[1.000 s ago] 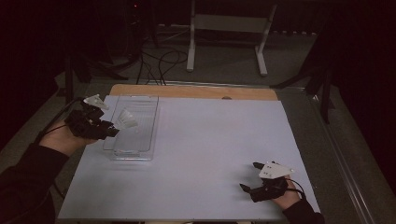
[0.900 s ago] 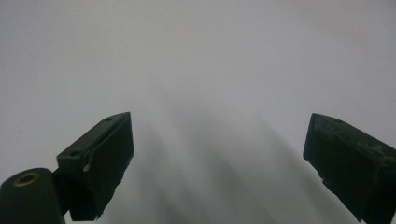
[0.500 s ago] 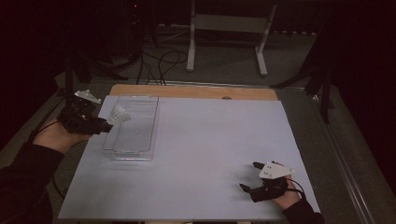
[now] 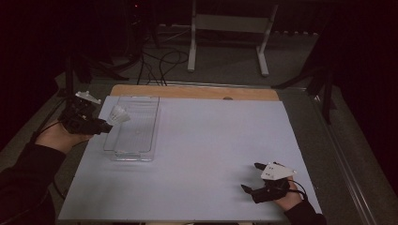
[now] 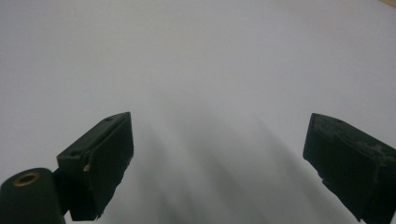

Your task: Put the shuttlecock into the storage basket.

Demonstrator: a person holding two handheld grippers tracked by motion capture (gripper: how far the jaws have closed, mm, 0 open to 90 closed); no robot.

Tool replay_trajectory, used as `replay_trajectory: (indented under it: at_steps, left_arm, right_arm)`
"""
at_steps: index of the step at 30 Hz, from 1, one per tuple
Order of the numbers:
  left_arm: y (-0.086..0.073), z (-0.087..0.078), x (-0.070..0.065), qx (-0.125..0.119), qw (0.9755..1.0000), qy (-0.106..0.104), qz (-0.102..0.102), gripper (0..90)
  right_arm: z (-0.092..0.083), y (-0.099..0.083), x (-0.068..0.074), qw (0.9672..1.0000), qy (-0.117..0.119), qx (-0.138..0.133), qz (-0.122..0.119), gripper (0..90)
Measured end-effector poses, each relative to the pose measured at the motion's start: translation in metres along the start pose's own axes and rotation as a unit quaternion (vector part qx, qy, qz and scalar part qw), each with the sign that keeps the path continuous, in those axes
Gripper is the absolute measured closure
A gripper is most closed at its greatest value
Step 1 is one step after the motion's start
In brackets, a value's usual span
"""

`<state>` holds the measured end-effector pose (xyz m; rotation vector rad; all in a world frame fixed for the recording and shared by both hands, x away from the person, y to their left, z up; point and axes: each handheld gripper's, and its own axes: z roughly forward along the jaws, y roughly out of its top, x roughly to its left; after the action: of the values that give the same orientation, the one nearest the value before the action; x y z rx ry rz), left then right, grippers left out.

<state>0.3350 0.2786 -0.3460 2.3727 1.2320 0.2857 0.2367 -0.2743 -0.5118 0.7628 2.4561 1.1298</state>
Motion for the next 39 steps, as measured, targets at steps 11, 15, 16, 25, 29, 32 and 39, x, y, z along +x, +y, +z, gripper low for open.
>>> replay_trajectory:
  at_steps: [11,15,16,25,29,32,39]
  left_arm:
    - [-0.008,0.020,0.008,-0.001,0.9999,-0.016,0.002,65.6]
    - [-0.012,0.031,0.013,0.008,0.9998,-0.015,0.005,65.5]
    - [-0.013,0.033,0.014,0.008,0.9998,-0.017,0.000,65.5]
    - [-0.021,0.053,0.019,0.014,0.9994,-0.029,-0.012,65.5]
    - [-0.024,0.059,0.021,0.017,0.9993,-0.031,-0.011,65.5]
    - [-0.027,0.062,0.022,0.016,0.9993,-0.034,-0.008,65.5]
    - [-0.032,0.070,0.023,0.024,0.9994,-0.026,-0.005,65.5]
  right_arm:
    - [-0.001,0.001,0.001,1.0000,0.003,-0.001,0.003,8.6]
    - [-0.001,0.001,0.001,1.0000,0.005,0.000,0.003,8.6]
    - [-0.001,0.001,0.001,1.0000,0.006,0.001,0.003,8.6]
    - [-0.001,0.001,0.001,1.0000,0.005,0.001,0.005,8.6]
    - [0.000,0.000,0.000,1.0000,0.004,0.004,0.001,8.6]
    - [0.000,0.000,0.001,1.0000,0.005,0.004,0.001,8.6]
    - [0.000,0.000,0.000,1.0000,0.007,0.006,0.003,8.6]
